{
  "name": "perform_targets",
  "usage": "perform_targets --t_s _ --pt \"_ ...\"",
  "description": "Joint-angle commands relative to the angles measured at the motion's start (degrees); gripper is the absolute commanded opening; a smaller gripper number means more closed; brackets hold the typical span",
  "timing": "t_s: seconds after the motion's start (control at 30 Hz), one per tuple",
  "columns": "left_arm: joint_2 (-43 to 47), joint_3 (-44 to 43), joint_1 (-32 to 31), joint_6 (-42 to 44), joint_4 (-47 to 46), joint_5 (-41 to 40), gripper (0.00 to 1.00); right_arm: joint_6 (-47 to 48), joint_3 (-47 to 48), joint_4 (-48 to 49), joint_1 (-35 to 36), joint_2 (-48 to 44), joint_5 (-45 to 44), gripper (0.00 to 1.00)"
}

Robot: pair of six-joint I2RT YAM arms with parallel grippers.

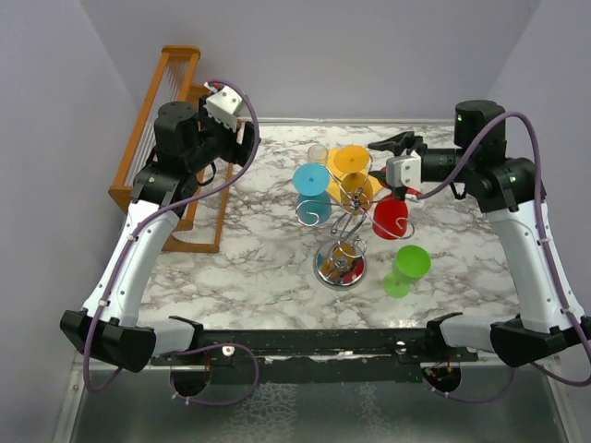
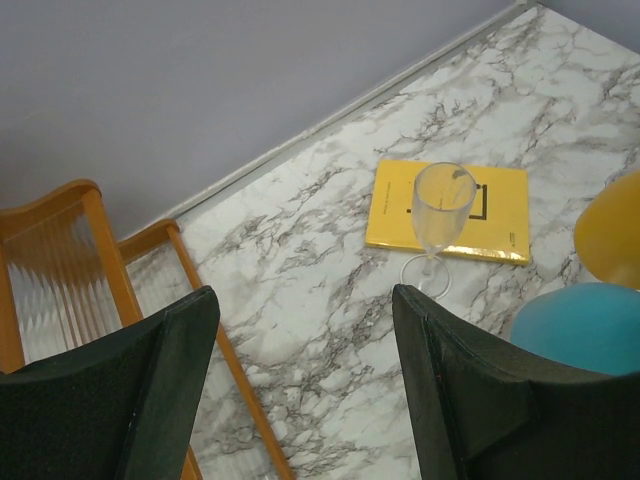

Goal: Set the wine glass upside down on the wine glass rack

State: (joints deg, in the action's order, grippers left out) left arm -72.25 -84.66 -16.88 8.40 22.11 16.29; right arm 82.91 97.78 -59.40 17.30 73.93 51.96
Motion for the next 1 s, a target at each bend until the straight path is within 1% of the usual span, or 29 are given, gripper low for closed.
perform_targets --t_s 0.0,0.07,0.17,0.27,0.37,0.5,0.7,0.8,0.97 --pt "0.04 0.91 0.34 -3.38 -3.83 -1.80 0.73 -19.08 0.71 9.47 0.10 -3.75 -9.93 0.52" --pt "-0.08 1.28 0.32 -3.70 -3.98 -1.79 0.73 -28.24 0.54 13.31 0.10 -5.06 -16.58 0.52" --pt "-0.08 1.75 0.36 -3.84 -3.94 -1.90 0.73 -38.27 -1.39 17.84 0.09 -8.03 -26.91 0.52" --pt "0.05 2.04 0.34 -3.86 -3.93 -1.97 0.73 -43.18 -5.15 19.44 0.10 -12.04 -33.75 0.52" --pt "-0.02 2.05 0.29 -3.78 -3.58 -1.88 0.73 -44.33 -12.08 20.40 -0.21 -17.44 -36.84 0.54" --pt "-0.17 2.13 0.35 -3.70 -3.14 -1.88 0.73 -45.96 -19.02 19.05 -3.04 -23.11 -37.88 0.56" --pt "0.13 2.29 0.64 -3.11 -3.06 -2.13 0.73 -48.82 -24.61 13.77 -9.58 -30.09 -33.27 0.58" --pt "0.35 2.44 0.69 -3.00 -3.27 -2.18 0.73 -50.34 -28.03 10.74 -12.98 -33.75 -33.51 0.57" --pt "0.57 2.95 0.65 -3.21 -3.94 -1.42 0.73 -53.10 -32.68 4.66 -17.98 -36.87 -32.04 0.57"
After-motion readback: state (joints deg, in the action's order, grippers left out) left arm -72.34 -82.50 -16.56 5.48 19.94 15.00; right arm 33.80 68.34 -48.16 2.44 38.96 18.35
